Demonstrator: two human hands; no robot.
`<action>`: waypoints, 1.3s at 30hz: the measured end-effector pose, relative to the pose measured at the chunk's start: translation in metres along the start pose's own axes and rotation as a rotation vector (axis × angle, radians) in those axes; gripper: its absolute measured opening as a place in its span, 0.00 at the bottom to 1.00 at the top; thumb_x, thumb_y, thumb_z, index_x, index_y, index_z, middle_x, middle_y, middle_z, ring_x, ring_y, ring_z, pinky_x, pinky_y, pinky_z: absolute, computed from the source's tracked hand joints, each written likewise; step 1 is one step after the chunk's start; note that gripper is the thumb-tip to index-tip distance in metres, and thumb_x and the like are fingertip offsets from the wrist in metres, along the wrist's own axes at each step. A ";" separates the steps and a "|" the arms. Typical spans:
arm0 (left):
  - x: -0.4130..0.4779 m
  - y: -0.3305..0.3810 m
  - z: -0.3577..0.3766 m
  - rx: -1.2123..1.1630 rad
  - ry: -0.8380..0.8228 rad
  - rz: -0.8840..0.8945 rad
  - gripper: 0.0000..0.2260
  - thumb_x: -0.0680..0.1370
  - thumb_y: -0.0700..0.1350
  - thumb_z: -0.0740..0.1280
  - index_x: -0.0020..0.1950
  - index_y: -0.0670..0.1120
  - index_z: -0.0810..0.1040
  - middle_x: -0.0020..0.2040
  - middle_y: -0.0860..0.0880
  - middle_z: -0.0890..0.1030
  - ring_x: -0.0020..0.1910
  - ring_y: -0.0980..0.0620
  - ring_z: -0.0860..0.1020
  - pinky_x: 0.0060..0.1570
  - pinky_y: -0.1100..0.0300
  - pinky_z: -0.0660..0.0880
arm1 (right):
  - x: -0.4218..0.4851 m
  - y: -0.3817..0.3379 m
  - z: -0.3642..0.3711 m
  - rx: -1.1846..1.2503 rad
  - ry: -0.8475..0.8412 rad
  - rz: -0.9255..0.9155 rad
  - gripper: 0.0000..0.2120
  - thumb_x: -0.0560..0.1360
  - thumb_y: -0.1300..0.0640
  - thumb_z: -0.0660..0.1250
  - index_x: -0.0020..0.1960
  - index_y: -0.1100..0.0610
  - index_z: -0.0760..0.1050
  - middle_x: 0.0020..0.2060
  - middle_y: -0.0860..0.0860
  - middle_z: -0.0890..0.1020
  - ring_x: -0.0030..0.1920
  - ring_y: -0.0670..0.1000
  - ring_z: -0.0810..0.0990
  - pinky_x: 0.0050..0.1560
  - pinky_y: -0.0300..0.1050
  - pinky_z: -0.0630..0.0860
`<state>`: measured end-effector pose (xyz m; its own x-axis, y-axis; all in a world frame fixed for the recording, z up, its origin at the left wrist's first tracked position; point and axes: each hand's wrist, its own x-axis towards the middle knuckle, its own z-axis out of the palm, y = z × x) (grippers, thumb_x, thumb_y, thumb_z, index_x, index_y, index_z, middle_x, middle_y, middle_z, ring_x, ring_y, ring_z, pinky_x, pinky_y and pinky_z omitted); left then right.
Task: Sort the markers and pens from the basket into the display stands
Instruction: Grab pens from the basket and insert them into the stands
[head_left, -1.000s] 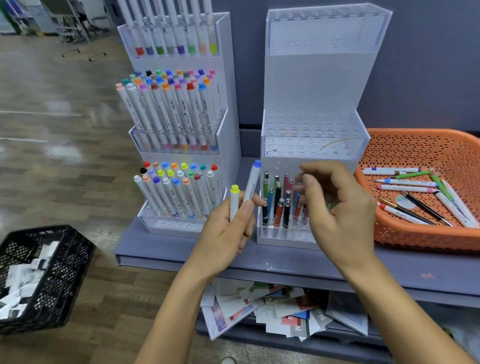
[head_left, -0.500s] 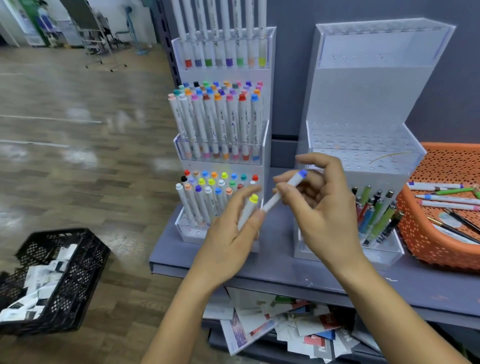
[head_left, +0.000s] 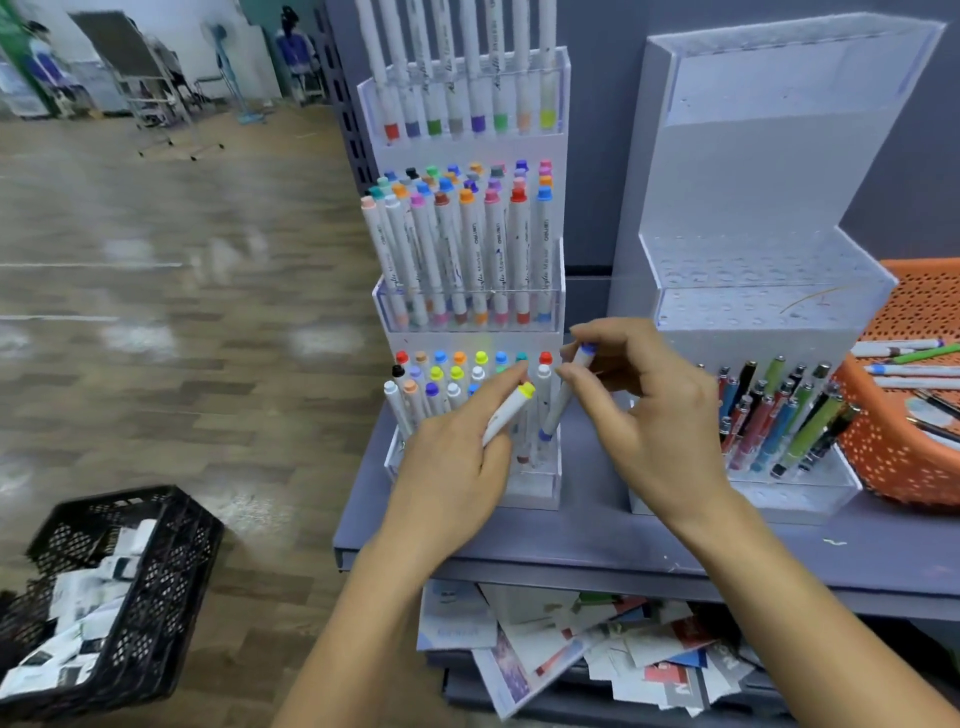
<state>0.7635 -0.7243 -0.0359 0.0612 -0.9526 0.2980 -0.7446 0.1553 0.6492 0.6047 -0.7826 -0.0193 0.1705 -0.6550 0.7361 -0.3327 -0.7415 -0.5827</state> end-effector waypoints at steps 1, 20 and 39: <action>-0.001 0.000 0.001 -0.014 0.002 0.017 0.29 0.77 0.40 0.57 0.72 0.68 0.61 0.40 0.48 0.80 0.33 0.53 0.72 0.41 0.57 0.71 | 0.000 -0.001 0.000 0.015 -0.006 0.004 0.09 0.73 0.62 0.70 0.52 0.61 0.76 0.41 0.50 0.81 0.40 0.44 0.79 0.46 0.29 0.75; -0.017 -0.008 -0.001 -0.185 0.050 0.064 0.14 0.78 0.41 0.63 0.55 0.59 0.67 0.30 0.50 0.73 0.29 0.55 0.69 0.31 0.61 0.66 | -0.015 0.004 0.015 -0.113 0.001 -0.094 0.09 0.74 0.60 0.69 0.53 0.63 0.79 0.41 0.53 0.82 0.39 0.45 0.78 0.45 0.35 0.76; -0.019 -0.033 -0.005 -0.479 0.133 -0.094 0.11 0.78 0.50 0.55 0.43 0.53 0.76 0.31 0.55 0.71 0.28 0.58 0.66 0.32 0.61 0.64 | -0.011 0.010 0.014 -0.106 0.044 -0.060 0.08 0.74 0.62 0.69 0.52 0.64 0.78 0.40 0.54 0.81 0.39 0.45 0.78 0.47 0.28 0.74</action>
<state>0.7901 -0.7099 -0.0593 0.2208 -0.9313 0.2897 -0.3454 0.2031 0.9162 0.6127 -0.7847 -0.0378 0.1524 -0.6013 0.7844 -0.4197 -0.7579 -0.4995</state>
